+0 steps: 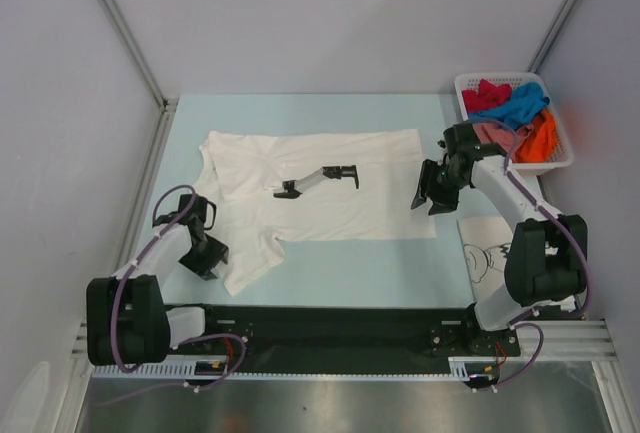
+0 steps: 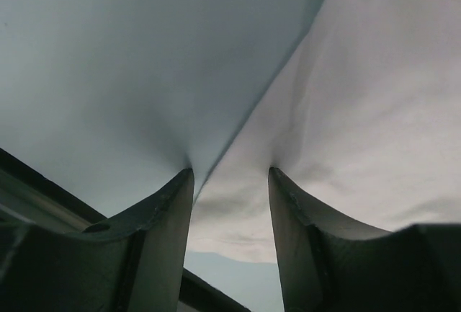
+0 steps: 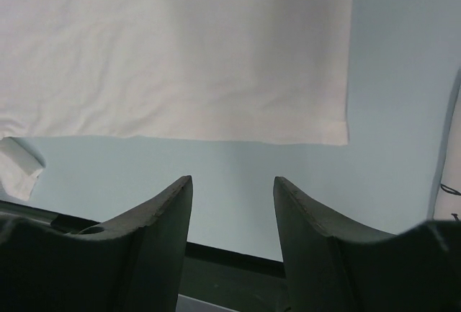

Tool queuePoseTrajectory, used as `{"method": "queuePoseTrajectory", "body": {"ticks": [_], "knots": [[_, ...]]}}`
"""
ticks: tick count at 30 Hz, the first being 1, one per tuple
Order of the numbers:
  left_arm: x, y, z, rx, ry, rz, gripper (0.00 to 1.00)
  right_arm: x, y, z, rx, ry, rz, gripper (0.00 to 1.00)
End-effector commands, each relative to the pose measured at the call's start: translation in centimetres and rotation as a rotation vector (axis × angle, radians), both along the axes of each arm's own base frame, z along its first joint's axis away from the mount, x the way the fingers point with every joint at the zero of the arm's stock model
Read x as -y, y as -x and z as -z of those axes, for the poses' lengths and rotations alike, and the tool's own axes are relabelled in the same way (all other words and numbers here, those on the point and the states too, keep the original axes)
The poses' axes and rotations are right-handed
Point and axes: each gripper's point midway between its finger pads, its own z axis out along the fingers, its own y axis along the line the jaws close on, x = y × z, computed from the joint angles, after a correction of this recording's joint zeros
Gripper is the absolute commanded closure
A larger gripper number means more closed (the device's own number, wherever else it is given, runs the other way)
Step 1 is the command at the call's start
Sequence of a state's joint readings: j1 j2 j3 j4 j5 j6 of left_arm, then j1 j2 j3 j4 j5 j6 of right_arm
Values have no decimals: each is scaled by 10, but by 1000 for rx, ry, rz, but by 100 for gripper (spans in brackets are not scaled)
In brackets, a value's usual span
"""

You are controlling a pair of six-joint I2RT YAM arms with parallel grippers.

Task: Fold and stack the t-shirts
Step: Fold the tshirt

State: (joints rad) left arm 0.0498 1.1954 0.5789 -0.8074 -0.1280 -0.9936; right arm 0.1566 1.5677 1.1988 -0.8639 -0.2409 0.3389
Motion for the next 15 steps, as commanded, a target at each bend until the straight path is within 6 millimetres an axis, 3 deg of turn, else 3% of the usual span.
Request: {"method": "queuePoseTrajectory", "body": {"ticks": [1, 6, 11, 12, 15], "knots": [[-1, -8, 8, 13, -1, -15, 49, 5, 3, -11, 28, -4, 17, 45], [-3, -9, 17, 8, -9, 0, 66, 23, 18, 1, -32, -46, 139, 44], [1, -14, 12, 24, 11, 75, 100, 53, 32, 25, -87, -90, 314, 43], [1, -16, 10, 32, 12, 88, 100, 54, 42, 34, -110, -99, 357, 43], [2, -25, 2, 72, 12, 141, 100, 55, 35, 41, -65, -118, 416, 44]]}}
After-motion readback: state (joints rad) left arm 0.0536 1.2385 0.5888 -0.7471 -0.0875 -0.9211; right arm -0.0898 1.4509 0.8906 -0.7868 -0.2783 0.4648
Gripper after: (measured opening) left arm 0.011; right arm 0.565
